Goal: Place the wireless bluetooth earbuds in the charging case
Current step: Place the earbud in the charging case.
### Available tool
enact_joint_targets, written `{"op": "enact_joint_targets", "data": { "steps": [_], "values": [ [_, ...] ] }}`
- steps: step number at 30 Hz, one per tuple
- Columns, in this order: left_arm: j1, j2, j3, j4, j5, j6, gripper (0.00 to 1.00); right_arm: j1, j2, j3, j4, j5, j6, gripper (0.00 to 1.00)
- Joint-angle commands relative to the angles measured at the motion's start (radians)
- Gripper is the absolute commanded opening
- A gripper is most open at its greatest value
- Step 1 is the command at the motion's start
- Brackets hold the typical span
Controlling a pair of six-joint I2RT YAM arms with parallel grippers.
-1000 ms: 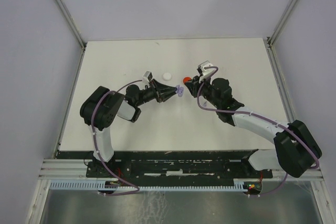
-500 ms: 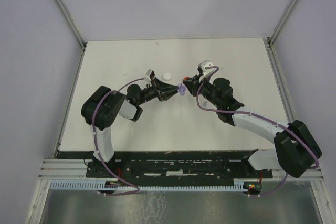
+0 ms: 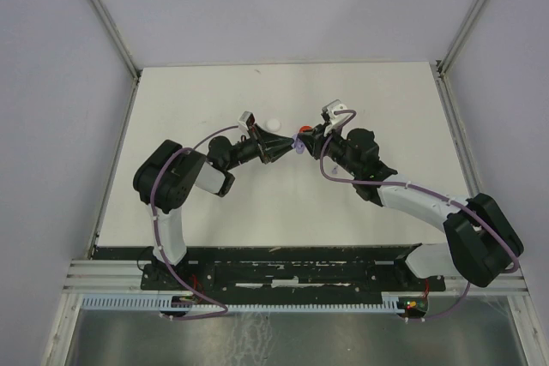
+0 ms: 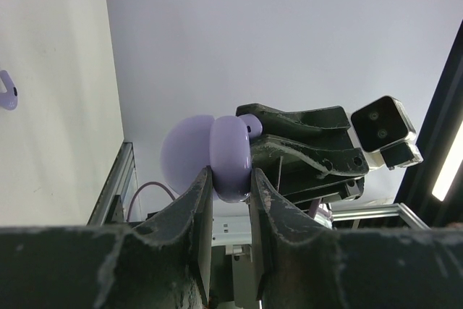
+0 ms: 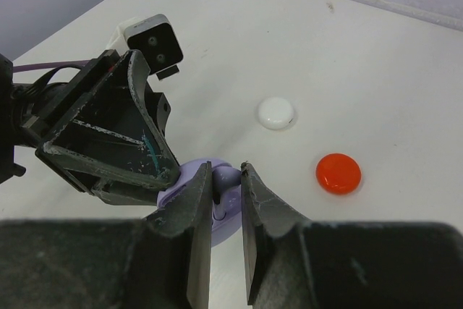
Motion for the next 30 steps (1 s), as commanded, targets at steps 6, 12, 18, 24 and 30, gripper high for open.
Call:
{"op": "enact_joint_targets", "data": {
  "steps": [6, 12, 18, 24, 30],
  "values": [
    [-0.003, -0.009, 0.028, 0.089, 0.011, -0.04, 0.03, -0.001, 0.001, -0.009, 0.058, -0.016, -0.015, 0.08],
    [-0.003, -0.007, 0.03, 0.096, -0.009, -0.051, 0.03, -0.001, -0.01, -0.013, 0.051, -0.022, -0.011, 0.14],
    [-0.004, 0.004, 0.043, 0.1, -0.023, -0.058, 0.03, -0.001, -0.033, -0.014, 0.037, -0.008, 0.003, 0.39],
    [-0.003, 0.021, 0.06, 0.098, -0.032, -0.055, 0.03, -0.001, -0.097, -0.034, 0.045, 0.061, 0.033, 0.51],
    [-0.001, 0.042, 0.061, 0.083, -0.039, -0.031, 0.03, -0.011, -0.214, -0.039, -0.039, 0.218, 0.059, 0.56]
  ]
}}
